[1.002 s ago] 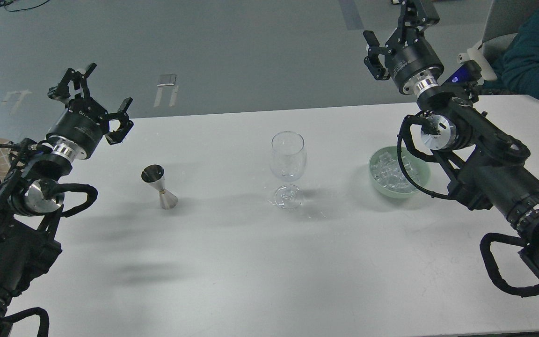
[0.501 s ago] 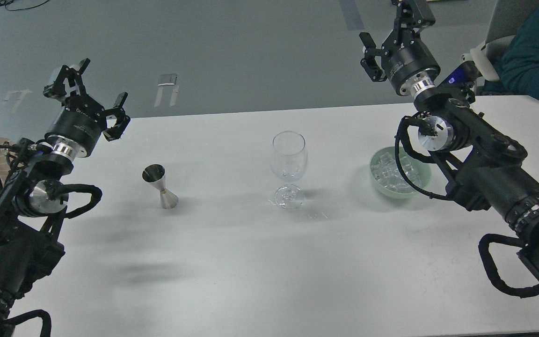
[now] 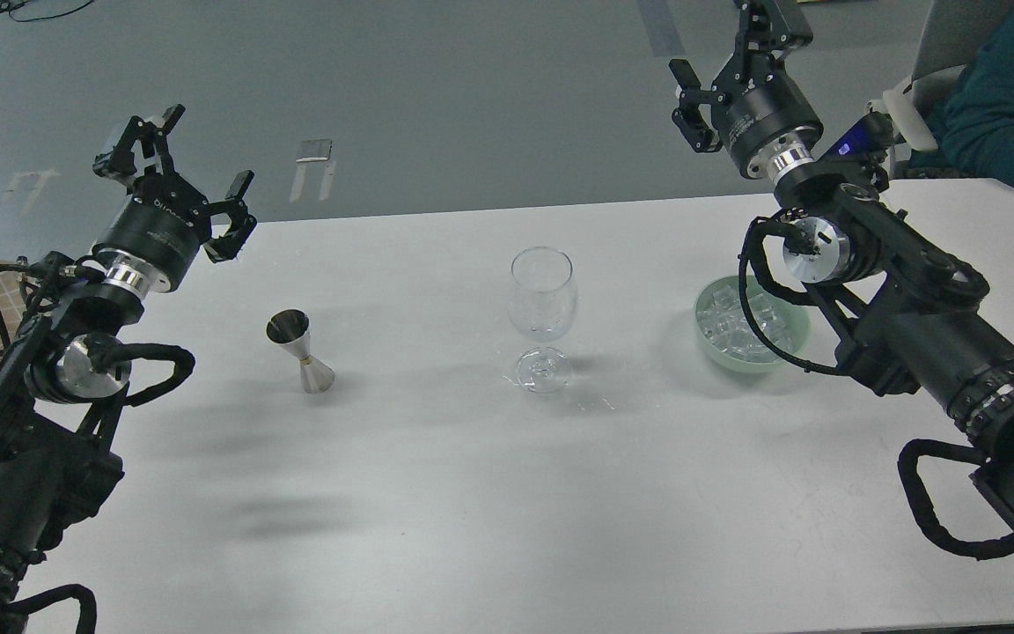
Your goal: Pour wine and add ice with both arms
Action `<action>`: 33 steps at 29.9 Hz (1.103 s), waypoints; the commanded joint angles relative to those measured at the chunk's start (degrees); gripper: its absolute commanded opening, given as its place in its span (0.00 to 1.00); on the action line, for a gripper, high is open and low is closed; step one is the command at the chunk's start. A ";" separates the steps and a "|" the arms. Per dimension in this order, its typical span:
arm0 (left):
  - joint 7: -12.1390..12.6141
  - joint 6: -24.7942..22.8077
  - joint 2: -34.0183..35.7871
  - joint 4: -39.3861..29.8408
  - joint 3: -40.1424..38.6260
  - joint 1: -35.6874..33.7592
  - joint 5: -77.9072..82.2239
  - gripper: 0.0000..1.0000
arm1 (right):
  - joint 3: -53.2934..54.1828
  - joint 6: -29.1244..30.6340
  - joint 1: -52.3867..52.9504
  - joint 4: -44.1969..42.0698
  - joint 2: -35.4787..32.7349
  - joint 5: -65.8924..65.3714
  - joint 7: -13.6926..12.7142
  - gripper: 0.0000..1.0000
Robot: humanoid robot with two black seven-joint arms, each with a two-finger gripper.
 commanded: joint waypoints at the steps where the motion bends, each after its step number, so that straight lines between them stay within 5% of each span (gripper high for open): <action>1: -0.04 -0.03 -0.25 -0.48 0.01 0.03 -0.09 0.97 | 0.01 -0.13 0.09 0.05 0.03 0.09 0.00 1.00; 10: 0.40 0.05 -0.25 -1.19 -0.08 0.03 -0.53 0.96 | 0.09 -0.22 0.09 0.05 0.12 0.00 0.00 1.00; 15: 3.21 0.41 0.27 -2.24 -0.61 0.90 -3.86 0.96 | 0.09 -0.31 0.09 0.05 0.12 0.00 0.00 1.00; 33: 3.21 0.32 0.45 -2.33 -0.17 0.99 -4.22 0.96 | 0.09 -0.22 0.27 0.05 0.12 0.00 0.00 1.00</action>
